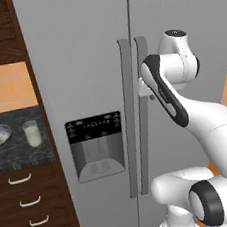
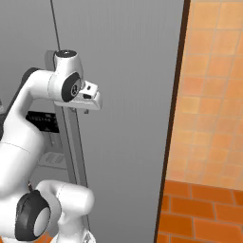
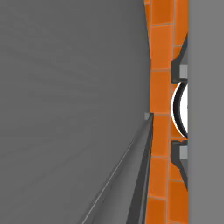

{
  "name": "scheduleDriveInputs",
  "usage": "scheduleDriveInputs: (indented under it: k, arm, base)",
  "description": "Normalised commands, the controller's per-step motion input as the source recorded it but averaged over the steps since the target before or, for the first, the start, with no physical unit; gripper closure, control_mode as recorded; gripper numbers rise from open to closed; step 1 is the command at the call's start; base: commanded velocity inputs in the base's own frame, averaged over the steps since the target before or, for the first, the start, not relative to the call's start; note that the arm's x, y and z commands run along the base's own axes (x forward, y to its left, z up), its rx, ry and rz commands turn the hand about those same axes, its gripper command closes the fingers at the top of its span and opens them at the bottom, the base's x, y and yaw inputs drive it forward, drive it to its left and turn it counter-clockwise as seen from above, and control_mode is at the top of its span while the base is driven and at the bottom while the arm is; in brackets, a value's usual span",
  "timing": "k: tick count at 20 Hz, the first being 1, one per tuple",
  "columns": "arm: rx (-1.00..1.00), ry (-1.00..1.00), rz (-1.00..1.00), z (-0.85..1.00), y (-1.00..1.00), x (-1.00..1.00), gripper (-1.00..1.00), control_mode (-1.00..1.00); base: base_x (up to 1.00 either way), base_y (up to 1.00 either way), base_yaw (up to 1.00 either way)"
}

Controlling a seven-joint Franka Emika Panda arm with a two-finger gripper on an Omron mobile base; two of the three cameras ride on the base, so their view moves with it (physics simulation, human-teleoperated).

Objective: Grab a lemon wedge from the fridge and one ice cube from the ice bowl, and put them in the glass of lemonade.

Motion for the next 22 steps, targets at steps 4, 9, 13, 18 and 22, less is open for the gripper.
scheduleDriveInputs:
  k: [4, 9, 13, 18, 22]
  arm:
    - [0.0, 0.01, 0.0, 0.0, 0.0, -0.11, -1.0, -1.0]
    - [0.0, 0.02, 0.0, -0.06, 0.0, -0.28, -1.0, -1.0]
    - [0.0, 0.0, 0.0, -0.2, 0.03, -0.26, -1.0, -1.0]
    - [0.0, 0.0, 0.0, -0.29, 0.13, -0.29, -1.0, -1.0]
    - [0.0, 0.0, 0.0, -0.22, 0.15, -0.27, -1.0, -1.0]
  base:
    - [0.0, 0.0, 0.0]
    - [0.0, 0.0, 0.0]
    - [0.0, 0.0, 0.0]
    - [0.0, 0.0, 0.0]
    - [0.0, 0.0, 0.0]
